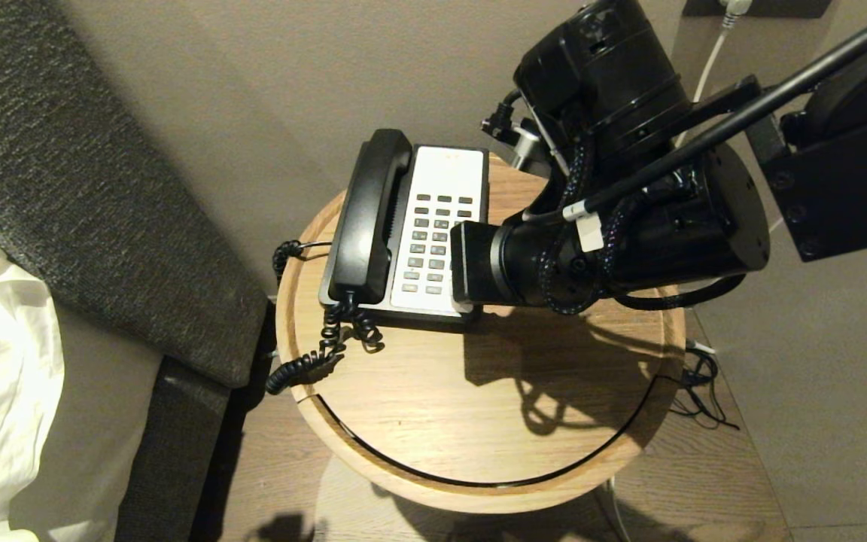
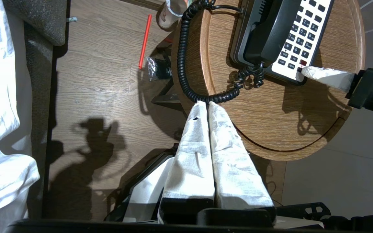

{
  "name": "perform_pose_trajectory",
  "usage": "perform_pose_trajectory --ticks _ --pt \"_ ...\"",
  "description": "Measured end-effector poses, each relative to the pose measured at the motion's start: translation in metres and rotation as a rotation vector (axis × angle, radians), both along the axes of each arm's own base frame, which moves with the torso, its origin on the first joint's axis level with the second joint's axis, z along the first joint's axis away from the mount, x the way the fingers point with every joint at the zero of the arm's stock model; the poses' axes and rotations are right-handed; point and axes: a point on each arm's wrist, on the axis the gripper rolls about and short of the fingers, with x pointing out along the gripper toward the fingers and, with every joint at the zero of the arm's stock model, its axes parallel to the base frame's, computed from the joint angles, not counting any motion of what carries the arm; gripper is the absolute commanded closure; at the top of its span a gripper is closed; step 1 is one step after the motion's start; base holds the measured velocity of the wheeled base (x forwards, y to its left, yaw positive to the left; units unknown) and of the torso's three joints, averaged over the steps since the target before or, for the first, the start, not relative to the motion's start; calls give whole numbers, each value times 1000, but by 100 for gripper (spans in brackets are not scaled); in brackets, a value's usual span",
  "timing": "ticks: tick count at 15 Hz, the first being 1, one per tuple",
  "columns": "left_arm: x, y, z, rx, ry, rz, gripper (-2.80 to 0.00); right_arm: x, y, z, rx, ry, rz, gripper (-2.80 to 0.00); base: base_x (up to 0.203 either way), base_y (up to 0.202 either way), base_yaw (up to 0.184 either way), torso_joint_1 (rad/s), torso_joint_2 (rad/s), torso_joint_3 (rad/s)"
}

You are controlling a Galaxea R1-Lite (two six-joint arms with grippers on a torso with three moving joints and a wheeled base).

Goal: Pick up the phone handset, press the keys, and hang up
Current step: End the call using the dial pad

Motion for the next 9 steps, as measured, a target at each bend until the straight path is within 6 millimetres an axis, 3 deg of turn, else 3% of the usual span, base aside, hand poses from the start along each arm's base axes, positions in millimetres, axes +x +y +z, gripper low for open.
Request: perform_pose_trajectory --ticks 9 --pt "-1 1 0 -7 -2 -5 0 9 -2 -6 -19 5 -23 0 0 0 0 0 0 0"
